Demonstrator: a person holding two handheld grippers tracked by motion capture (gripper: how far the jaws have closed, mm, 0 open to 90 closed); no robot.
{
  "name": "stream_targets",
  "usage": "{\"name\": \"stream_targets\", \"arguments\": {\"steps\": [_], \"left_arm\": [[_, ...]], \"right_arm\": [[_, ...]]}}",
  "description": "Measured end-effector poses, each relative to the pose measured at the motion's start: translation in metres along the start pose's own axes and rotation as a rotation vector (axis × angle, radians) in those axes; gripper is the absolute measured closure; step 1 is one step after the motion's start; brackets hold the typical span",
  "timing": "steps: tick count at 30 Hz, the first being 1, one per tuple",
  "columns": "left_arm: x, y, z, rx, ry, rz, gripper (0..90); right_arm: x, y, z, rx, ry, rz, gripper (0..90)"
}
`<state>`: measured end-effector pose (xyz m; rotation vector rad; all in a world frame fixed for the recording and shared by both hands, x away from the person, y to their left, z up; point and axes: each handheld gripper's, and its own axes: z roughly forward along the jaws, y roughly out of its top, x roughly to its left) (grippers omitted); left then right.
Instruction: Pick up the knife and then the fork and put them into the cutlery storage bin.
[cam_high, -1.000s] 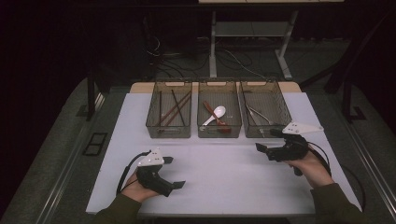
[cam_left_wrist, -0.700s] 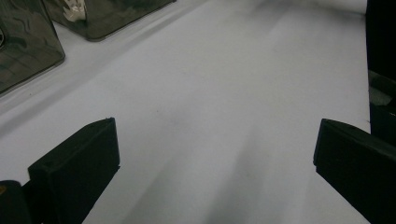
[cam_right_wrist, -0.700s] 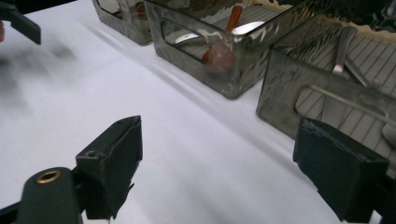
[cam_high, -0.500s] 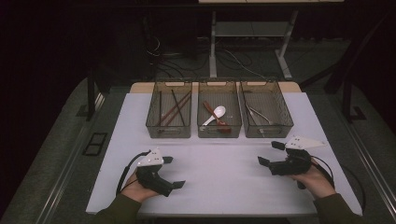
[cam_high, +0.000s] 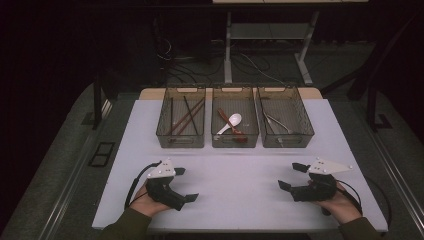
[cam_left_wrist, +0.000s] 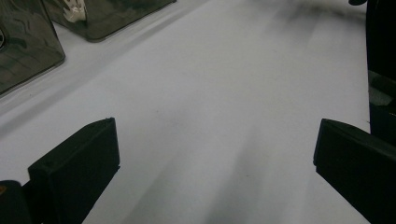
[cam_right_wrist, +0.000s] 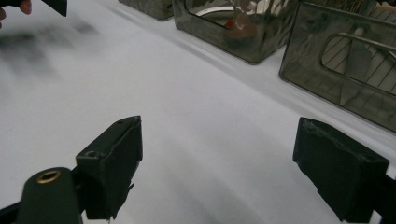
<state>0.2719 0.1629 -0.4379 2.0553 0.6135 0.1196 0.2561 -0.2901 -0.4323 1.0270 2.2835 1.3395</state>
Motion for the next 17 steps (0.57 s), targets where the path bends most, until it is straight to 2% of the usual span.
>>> {"name": "stream_targets", "arguments": {"steps": [8,17], "left_arm": [[0.0003,0.0,-0.0001,-0.003,-0.001,-0.001,0.0],[0.0007,0.0001,0.0005,-0.002,-0.002,-0.003,0.0]], "right_arm": [[-0.001,-0.0061,0.0027,0.028,0.003,0.006,15.8],[-0.0022,-0.0066,0.0022,0.027,0.0,0.005,15.8]]}}
